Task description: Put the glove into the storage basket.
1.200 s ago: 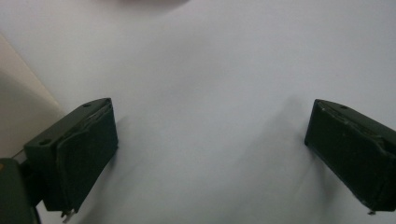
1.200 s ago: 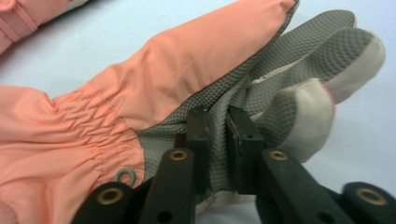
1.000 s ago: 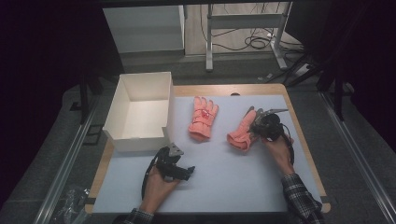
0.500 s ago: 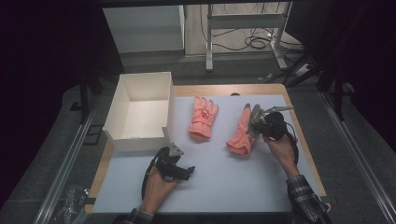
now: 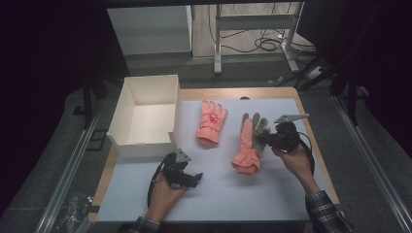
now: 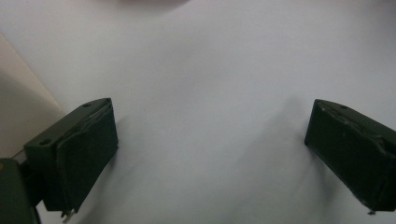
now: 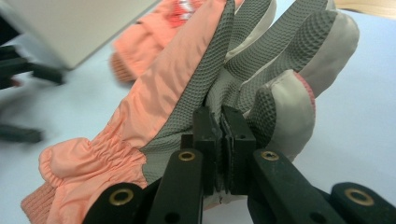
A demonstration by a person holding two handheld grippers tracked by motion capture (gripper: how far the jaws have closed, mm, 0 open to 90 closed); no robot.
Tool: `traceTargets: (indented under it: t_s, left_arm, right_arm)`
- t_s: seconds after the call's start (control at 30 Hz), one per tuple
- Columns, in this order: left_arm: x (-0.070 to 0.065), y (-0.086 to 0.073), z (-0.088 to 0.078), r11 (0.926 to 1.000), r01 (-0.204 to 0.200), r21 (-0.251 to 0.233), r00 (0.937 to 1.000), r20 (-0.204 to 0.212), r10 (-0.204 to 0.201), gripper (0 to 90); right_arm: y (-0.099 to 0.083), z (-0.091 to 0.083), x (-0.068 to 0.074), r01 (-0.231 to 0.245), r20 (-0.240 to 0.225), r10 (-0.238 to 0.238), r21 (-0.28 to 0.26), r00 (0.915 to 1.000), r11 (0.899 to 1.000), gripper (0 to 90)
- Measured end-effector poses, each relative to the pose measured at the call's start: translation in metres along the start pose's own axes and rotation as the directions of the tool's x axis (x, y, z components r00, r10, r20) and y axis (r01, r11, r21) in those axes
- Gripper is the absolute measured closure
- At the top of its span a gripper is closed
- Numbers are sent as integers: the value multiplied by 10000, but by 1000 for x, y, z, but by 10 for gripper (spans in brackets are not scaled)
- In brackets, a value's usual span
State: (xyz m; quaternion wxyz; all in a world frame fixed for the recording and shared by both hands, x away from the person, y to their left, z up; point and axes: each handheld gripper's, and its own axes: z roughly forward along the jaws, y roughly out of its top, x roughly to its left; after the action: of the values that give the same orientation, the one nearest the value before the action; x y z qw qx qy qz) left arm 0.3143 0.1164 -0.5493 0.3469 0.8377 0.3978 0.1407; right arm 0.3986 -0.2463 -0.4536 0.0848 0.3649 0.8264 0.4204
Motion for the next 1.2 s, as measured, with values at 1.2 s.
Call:
traceTargets:
  t_s: [1.2]
  left_arm:
    - [0,0,0,10000,-23,-4,10000,-10,23,28]
  right_arm:
    - [-13,27,29,1621,-1226,-1518,793,9808,9836,713]
